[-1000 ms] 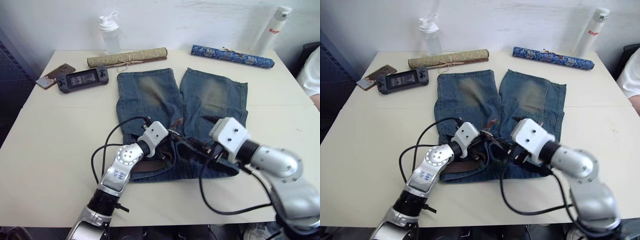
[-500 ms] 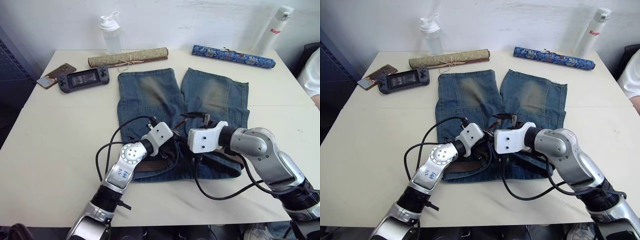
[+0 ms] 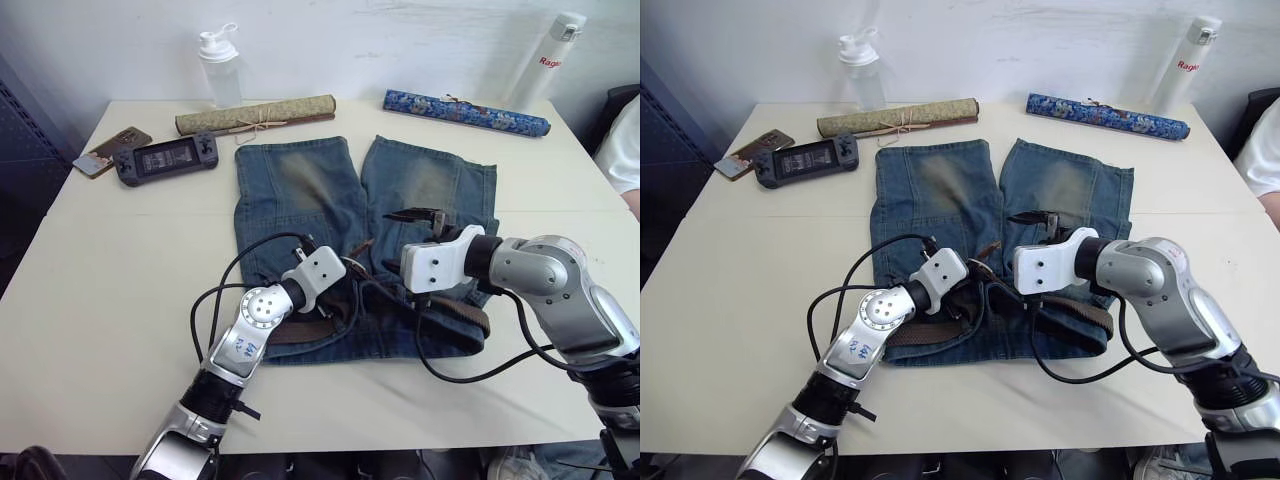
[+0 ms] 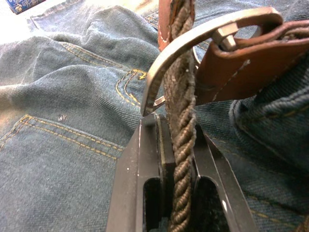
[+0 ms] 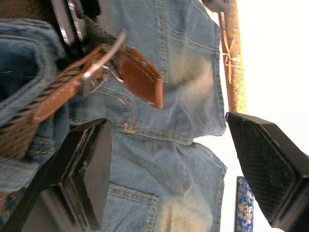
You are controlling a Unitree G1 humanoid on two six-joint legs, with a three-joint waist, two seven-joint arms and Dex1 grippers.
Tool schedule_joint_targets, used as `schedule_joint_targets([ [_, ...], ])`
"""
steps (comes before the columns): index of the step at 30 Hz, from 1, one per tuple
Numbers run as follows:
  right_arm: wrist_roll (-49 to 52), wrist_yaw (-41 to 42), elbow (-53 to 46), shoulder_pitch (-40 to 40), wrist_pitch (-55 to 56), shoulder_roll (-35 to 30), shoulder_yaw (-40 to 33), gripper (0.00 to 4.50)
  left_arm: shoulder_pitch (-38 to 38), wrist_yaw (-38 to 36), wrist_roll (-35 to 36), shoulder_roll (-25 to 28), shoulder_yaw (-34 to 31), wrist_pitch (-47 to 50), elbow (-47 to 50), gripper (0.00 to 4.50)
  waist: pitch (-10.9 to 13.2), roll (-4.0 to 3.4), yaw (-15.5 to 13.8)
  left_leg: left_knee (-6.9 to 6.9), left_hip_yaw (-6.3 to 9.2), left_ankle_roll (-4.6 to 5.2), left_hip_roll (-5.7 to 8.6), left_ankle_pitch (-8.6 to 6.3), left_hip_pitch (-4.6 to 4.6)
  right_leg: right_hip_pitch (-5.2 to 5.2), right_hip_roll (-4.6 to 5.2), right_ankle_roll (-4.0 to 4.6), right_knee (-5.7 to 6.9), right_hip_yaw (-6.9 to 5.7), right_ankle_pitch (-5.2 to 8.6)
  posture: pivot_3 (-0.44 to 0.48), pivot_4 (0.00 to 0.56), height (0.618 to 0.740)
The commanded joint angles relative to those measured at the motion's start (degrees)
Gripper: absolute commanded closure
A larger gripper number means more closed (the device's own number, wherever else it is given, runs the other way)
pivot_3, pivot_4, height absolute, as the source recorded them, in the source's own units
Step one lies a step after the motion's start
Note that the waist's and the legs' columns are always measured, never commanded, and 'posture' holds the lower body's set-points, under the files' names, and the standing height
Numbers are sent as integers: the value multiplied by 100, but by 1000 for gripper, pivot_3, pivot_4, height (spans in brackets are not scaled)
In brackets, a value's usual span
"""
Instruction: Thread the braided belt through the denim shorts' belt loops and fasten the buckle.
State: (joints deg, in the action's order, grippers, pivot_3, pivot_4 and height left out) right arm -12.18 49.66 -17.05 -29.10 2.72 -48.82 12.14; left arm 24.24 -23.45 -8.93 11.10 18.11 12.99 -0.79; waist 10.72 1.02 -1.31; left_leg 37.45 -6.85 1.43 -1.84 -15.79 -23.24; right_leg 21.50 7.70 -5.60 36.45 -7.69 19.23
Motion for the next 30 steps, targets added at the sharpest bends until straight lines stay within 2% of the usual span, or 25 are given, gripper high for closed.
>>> schedule_joint_targets([
  [1,97,188,117,-292,383,-91,-124,535,90,-41,-63,-49,102,-130,-1,4500,0,0,-6,1,0,0,1,0,0,0,0,0,1,0,0,0,150,717],
  [7,63,355,466,-671,785,133,132,535,180,-114,-359,143,307,-376,-30,4500,0,0,-4,6,0,0,2,0,-1,0,1,0,1,-1,0,0,150,717],
  [14,87,491,462,-713,870,312,239,535,176,-136,-503,240,331,-431,18,4500,0,0,-4,8,0,0,1,0,-2,0,1,0,9,-1,0,0,150,717],
  [17,92,505,443,-684,865,351,249,1498,183,-121,-529,229,332,-445,6,4500,0,0,-4,8,0,0,1,0,-2,0,1,0,10,-1,0,0,150,717],
  [21,53,517,447,-633,849,371,251,3311,190,-97,-584,224,328,-529,-2,4500,0,0,-4,9,0,0,1,0,-2,-1,1,0,19,-1,0,0,150,717],
  [22,52,523,430,-615,840,374,253,3514,189,-78,-596,223,321,-560,-3,4500,0,0,-3,9,0,0,1,0,-2,-1,1,0,19,-1,0,0,150,717],
  [24,59,535,403,-587,813,386,254,4455,196,-16,-663,243,312,-663,-8,4500,0,0,-3,10,0,0,1,0,-2,0,1,0,22,-1,0,0,150,717],
  [30,69,500,389,-509,736,414,198,4484,241,212,-753,249,175,-929,-67,4500,0,0,-2,11,0,1,1,0,-2,-1,1,0,24,-1,0,0,150,717],
])
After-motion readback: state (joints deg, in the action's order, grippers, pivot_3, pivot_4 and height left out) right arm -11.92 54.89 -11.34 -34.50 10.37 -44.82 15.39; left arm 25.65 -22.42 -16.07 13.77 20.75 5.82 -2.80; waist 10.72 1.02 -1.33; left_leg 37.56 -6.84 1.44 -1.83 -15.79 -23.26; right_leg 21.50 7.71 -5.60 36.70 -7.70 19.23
